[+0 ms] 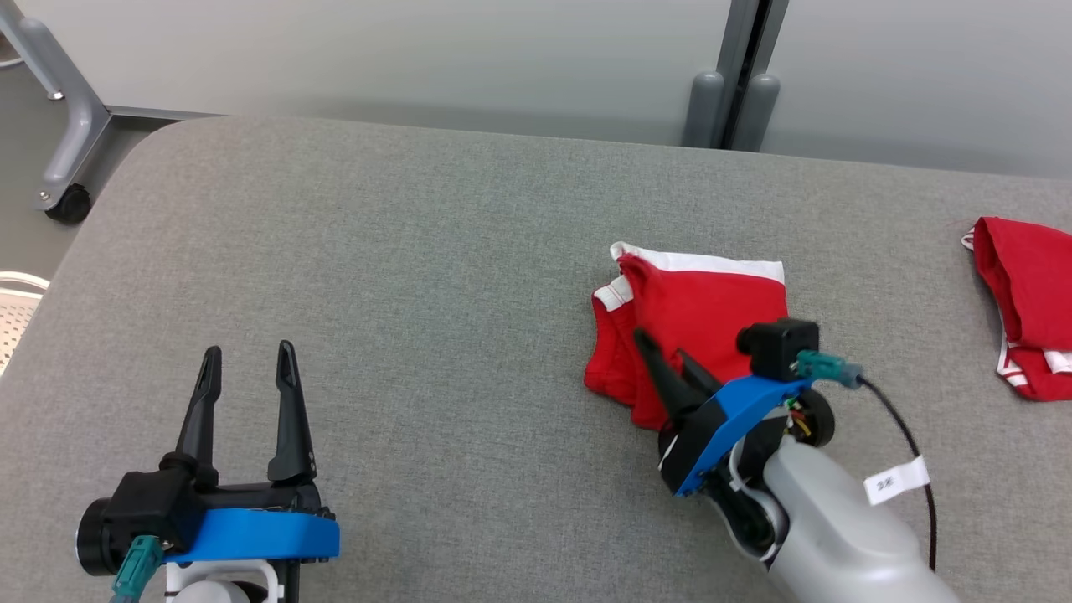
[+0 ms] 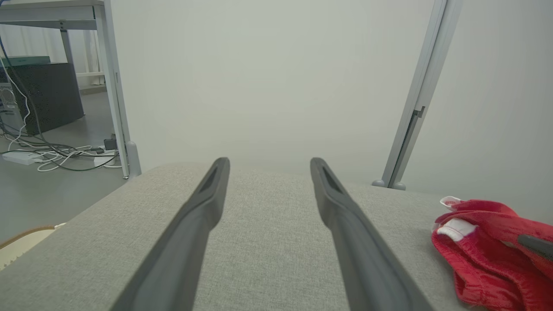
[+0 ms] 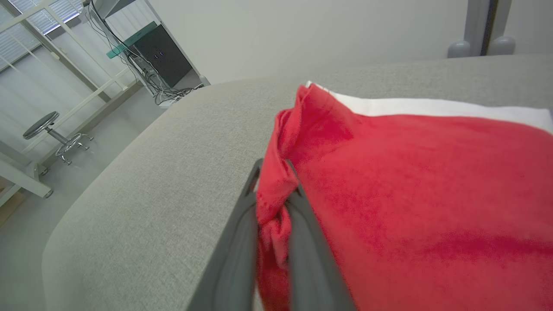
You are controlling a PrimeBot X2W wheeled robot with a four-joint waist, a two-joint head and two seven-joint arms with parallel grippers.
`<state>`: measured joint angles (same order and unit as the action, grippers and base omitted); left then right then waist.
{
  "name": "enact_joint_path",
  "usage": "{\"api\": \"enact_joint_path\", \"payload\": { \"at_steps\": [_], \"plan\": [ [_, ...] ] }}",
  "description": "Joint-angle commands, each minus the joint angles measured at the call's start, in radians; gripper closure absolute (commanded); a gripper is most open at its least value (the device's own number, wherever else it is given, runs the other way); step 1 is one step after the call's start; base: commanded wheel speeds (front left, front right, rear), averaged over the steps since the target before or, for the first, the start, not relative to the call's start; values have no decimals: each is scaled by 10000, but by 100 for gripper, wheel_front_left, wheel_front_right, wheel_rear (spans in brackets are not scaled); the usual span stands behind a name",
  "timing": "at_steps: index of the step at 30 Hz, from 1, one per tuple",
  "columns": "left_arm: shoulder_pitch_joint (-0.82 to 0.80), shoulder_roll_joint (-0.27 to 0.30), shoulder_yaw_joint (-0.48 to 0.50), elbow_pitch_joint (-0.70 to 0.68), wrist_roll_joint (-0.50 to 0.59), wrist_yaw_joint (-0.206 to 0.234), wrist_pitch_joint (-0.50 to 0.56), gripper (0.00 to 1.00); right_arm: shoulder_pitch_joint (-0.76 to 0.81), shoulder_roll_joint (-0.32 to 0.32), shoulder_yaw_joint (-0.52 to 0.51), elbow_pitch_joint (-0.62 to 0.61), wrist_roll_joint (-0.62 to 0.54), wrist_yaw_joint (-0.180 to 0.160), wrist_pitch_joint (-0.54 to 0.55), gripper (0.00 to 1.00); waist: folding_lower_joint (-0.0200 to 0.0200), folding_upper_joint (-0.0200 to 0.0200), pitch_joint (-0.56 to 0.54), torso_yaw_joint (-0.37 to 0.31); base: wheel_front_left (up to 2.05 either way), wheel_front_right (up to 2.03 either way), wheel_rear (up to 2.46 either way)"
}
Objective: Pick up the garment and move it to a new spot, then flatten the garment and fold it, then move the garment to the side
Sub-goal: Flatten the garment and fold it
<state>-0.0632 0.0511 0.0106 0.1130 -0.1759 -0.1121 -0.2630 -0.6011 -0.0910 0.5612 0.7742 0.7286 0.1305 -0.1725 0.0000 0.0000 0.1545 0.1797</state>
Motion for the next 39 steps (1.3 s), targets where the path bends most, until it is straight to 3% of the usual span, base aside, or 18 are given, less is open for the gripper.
{"api": "enact_joint_path", "payload": {
  "at_steps": [1,3,8,13,17,24,29,39],
  "plan": [
    [-58,-12,-59,43,0,53,-18,0,158,109,167,44,-105,6,-109,25,0,0,13,-15,0,0,0],
    [-156,-10,-73,93,9,34,-18,0,236,152,387,62,-216,6,-266,0,0,0,44,-68,0,0,0],
    [-264,-10,-102,105,25,21,-18,0,322,152,616,-253,-465,6,-751,0,0,0,75,-342,0,0,0],
    [-390,-12,-205,161,82,-25,-18,0,607,-272,202,-903,-824,6,-925,0,0,0,-27,-692,0,0,0],
    [-418,-10,-195,197,193,-49,-19,0,1170,-692,-900,-2039,-1568,6,-927,0,0,0,-133,-1045,0,0,0],
    [-341,-7,-41,277,527,-93,-18,0,2533,-869,-2865,-3724,-3075,6,-932,0,0,0,-336,-1678,0,0,0],
    [-235,-8,104,397,736,-103,-17,0,3355,-691,-4021,-4609,-3635,6,-932,0,0,0,-455,-1983,0,0,0],
    [272,19,335,583,1077,-96,-17,0,5043,-182,-5381,-5793,-4595,6,-932,0,0,0,-896,-2037,0,0,0]
  ]
}}
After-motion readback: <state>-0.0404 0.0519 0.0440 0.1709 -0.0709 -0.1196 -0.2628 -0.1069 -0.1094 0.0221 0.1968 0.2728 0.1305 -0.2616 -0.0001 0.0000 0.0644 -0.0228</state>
